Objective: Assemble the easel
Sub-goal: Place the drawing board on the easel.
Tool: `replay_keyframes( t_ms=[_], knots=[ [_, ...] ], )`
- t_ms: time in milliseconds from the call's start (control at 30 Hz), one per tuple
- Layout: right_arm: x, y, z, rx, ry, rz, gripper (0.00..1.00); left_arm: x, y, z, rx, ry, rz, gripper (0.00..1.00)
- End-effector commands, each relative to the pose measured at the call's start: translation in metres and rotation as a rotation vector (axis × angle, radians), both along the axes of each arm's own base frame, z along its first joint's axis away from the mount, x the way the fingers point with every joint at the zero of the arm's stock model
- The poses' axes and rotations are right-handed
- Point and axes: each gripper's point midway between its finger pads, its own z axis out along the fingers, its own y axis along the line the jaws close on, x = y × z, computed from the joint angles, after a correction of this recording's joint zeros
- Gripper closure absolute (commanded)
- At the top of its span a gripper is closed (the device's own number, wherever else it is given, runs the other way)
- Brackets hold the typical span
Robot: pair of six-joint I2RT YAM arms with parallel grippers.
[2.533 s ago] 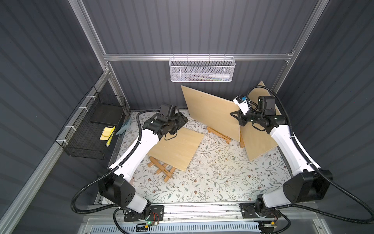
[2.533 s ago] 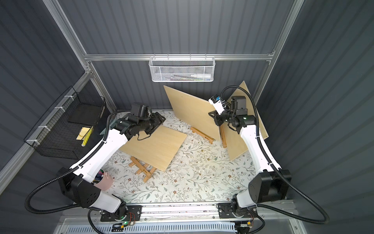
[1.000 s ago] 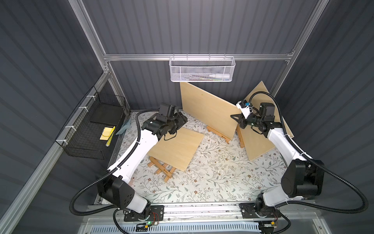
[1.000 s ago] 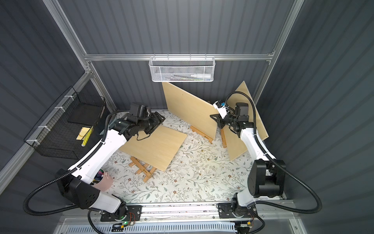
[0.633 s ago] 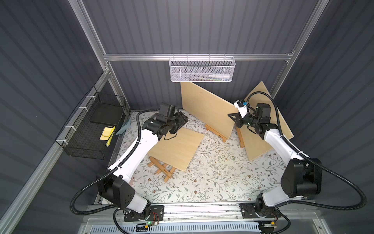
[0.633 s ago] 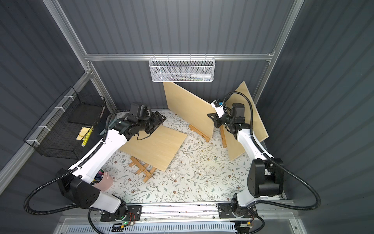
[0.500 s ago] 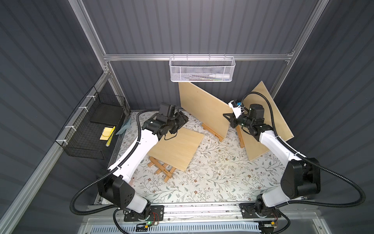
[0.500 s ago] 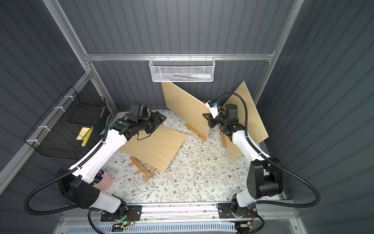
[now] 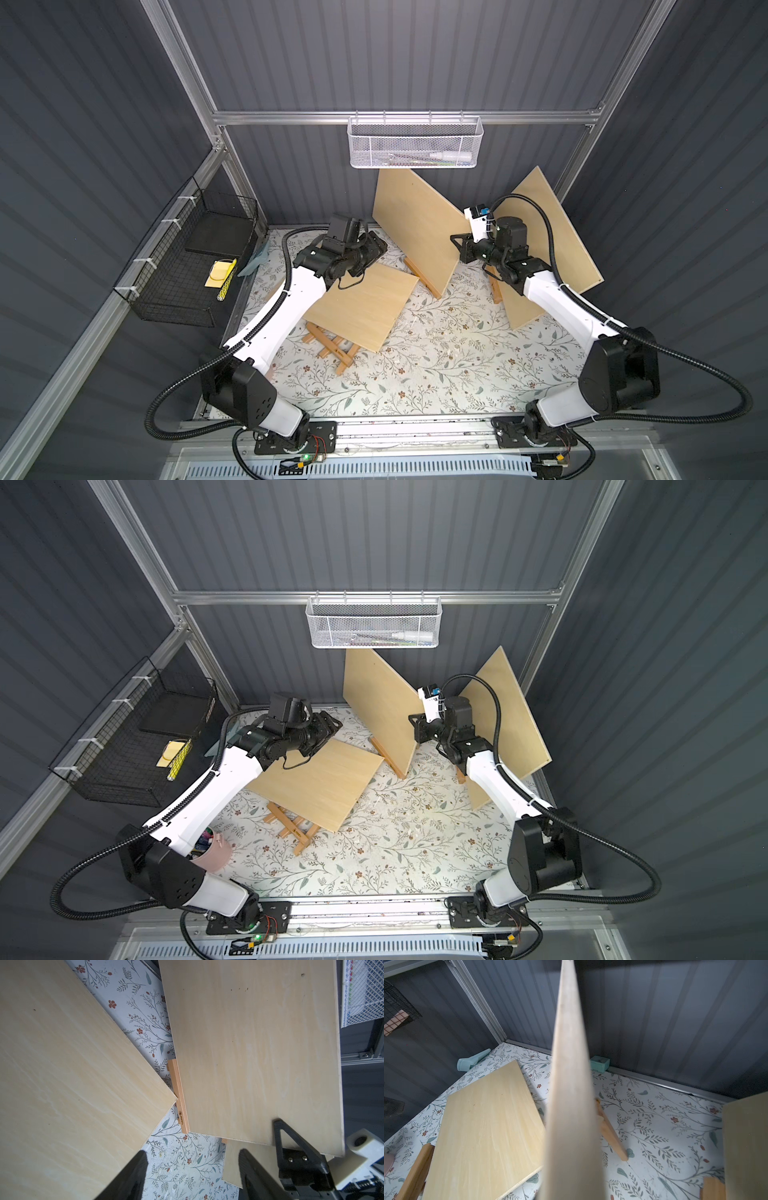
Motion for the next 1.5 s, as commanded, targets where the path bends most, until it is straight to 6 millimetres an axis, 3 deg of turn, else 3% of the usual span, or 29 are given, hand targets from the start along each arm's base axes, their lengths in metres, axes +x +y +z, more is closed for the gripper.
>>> replay_keyframes(
  t_ms=[0,267,500,767,1133,1467],
  knots=[
    [-0.053,-0.026,-0.126,-0.176,0.455,-0.064,1.0,0.0,0.001,0.006,-0.022,-0.014,0.003,0.28],
    [-0.051,-0.037,-0.126,-0.164,0.489,-0.118,1.0,-0.001,0.002,0.005,-0.014,-0.008,-0.001,0.28],
    [-0.083,-0.055,-0.15,-0.22,0.613,-0.196,1.0,0.002,-0.005,-0.006,-0.008,0.02,-0.027,0.29],
    [-0.112,-0.071,-0.152,-0.25,0.658,-0.241,1.0,0.006,-0.022,-0.028,0.038,0.06,-0.066,0.29],
    [-0.155,-0.087,-0.154,-0.253,0.717,-0.284,1.0,0.002,-0.076,-0.084,0.097,0.156,-0.177,0.29],
    [-0.2,-0.086,-0.156,-0.21,0.774,-0.273,1.0,0.004,-0.096,-0.118,0.113,0.206,-0.22,0.29]
  ],
)
